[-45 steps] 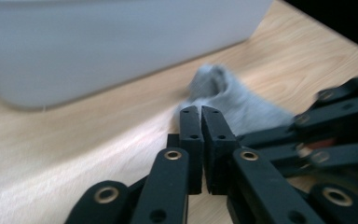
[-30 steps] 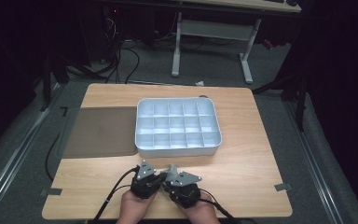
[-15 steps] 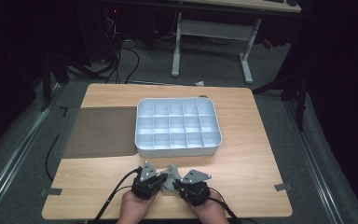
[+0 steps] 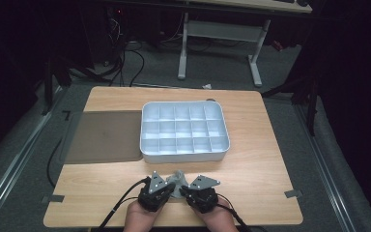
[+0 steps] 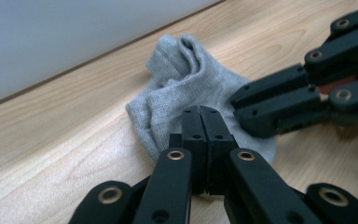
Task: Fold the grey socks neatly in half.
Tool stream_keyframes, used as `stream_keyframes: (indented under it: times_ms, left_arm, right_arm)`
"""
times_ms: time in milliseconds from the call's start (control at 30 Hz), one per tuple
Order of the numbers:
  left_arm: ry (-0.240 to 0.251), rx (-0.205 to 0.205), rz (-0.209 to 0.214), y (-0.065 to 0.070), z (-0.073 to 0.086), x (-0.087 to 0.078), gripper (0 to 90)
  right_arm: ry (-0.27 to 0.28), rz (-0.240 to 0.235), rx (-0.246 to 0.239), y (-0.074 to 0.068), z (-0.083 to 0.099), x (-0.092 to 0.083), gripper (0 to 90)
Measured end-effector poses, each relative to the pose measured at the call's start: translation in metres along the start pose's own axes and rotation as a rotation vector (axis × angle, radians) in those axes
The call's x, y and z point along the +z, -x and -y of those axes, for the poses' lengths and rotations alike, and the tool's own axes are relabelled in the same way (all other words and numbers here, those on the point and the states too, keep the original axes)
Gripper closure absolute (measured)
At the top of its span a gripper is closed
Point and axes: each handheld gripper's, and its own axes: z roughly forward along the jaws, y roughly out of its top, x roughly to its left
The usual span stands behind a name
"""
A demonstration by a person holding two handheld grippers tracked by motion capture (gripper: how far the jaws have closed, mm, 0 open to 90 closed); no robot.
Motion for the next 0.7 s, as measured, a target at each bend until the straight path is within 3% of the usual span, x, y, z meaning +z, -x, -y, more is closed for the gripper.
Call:
stream_keyframes:
  times_ms: [100,233,400,467,567,700]
  left_arm:
    - [-0.005,0.022,-0.015,0.002,0.001,0.000,89.6]
    - [-0.004,0.020,-0.007,0.000,0.001,0.000,89.6]
    - [-0.002,0.027,-0.010,0.001,0.001,0.000,89.8]
    - [-0.002,0.026,-0.006,0.000,0.001,0.001,89.7]
    - [0.000,0.026,-0.002,0.000,0.001,0.001,89.7]
    - [0.001,0.027,-0.001,0.000,0.001,0.001,89.7]
  right_arm:
    - [0.001,-0.004,0.006,0.001,0.001,-0.001,84.1]
    - [0.003,-0.005,0.005,0.001,0.001,-0.001,83.9]
    - [-0.006,-0.028,0.015,0.000,-0.003,-0.006,76.3]
    - [0.017,-0.027,0.015,-0.001,-0.005,-0.012,74.9]
    - [0.035,-0.001,0.041,0.006,-0.010,-0.020,68.3]
    - [0.016,0.007,0.076,0.012,-0.010,-0.016,63.9]
